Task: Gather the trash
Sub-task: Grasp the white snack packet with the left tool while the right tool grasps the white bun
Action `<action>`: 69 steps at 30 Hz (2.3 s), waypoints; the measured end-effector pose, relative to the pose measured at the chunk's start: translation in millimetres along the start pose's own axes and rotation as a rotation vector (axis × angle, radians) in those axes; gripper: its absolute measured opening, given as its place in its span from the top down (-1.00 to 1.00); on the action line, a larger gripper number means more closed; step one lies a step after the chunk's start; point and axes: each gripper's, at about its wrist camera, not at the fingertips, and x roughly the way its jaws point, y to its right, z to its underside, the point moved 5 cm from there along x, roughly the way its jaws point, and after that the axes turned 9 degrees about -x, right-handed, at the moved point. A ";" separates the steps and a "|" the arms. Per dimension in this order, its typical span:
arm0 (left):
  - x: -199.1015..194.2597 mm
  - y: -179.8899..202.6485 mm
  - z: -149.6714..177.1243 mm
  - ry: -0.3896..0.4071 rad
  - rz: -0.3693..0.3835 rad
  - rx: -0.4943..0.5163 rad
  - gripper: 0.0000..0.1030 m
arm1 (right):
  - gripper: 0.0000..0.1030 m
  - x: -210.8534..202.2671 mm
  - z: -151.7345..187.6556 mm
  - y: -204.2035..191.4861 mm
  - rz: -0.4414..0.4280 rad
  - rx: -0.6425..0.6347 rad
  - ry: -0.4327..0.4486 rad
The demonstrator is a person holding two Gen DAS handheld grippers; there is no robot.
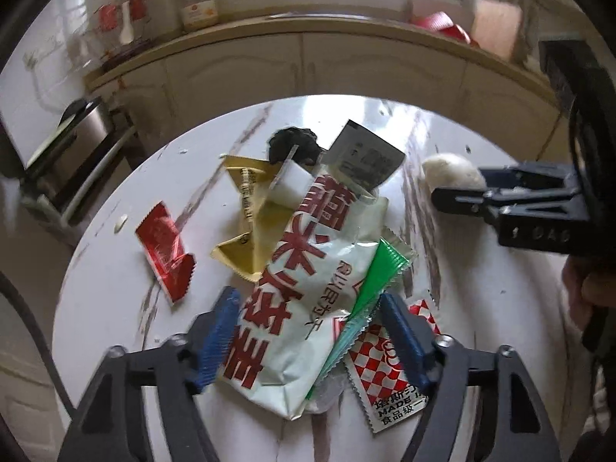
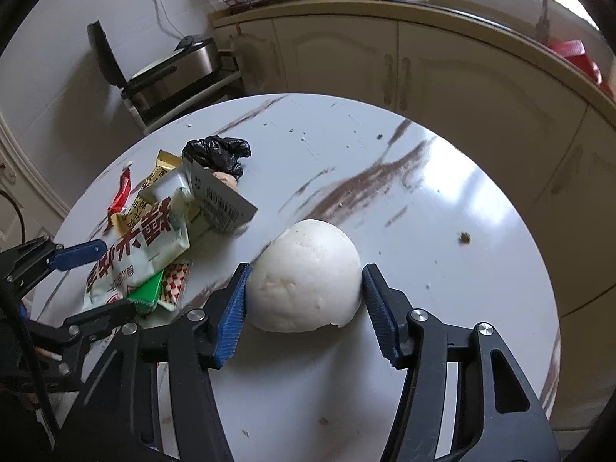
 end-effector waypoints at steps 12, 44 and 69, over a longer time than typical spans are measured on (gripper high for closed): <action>21.7 4.6 -4.5 -0.025 0.067 0.017 -0.31 | -0.05 -7.4 5.5 0.4 -0.014 0.014 0.004; -11.3 10.2 27.2 0.032 0.077 -0.115 0.07 | 0.00 -49.4 28.3 -7.2 -0.056 0.015 0.048; -110.8 114.6 20.4 0.200 0.209 -0.066 0.07 | 0.00 -137.8 62.0 41.5 0.005 0.103 0.173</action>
